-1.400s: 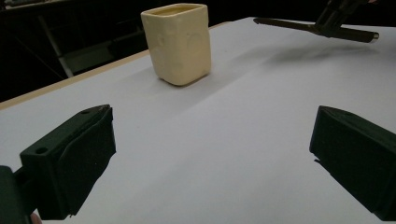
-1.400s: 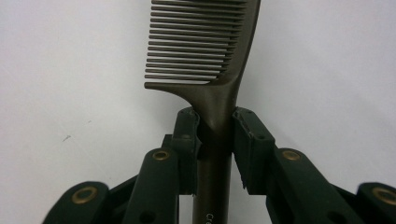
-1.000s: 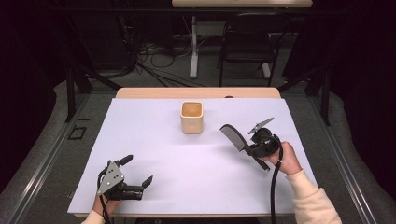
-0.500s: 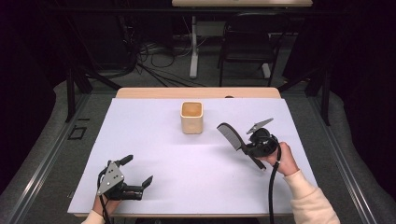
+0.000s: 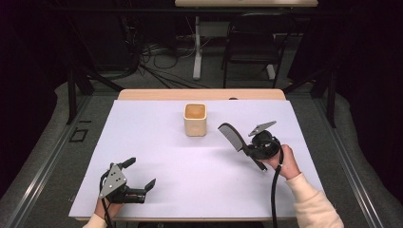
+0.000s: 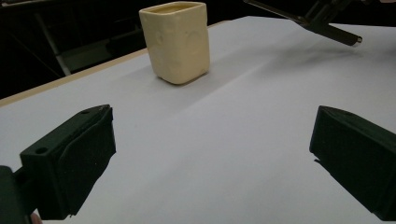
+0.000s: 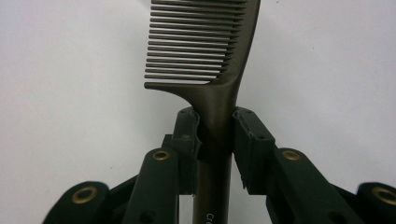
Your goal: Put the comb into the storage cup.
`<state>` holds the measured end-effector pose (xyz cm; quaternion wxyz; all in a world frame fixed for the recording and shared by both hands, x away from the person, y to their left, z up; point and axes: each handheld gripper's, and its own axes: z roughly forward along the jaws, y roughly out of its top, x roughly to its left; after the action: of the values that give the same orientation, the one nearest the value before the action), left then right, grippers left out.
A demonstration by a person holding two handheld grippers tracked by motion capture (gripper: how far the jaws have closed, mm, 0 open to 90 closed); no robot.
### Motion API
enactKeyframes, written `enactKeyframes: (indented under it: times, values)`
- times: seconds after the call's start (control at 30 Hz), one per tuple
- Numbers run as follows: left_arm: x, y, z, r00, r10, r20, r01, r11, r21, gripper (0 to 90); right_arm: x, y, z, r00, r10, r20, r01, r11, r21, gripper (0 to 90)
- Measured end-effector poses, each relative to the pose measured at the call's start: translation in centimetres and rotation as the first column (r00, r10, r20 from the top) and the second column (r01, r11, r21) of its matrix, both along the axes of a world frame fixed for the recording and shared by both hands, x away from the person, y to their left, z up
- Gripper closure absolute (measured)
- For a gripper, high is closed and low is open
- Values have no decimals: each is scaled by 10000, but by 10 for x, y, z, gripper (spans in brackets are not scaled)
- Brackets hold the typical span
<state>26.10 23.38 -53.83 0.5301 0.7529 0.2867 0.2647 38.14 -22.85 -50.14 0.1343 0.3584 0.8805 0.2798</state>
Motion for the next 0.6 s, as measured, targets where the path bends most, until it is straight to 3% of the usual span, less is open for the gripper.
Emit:
enactKeyframes:
  times: [0.6]
  values:
    - [0,0,0,10000,-12,-12,12,10000,-17,4,-1,4,3,9990,-107,432,97,9997,235,716]
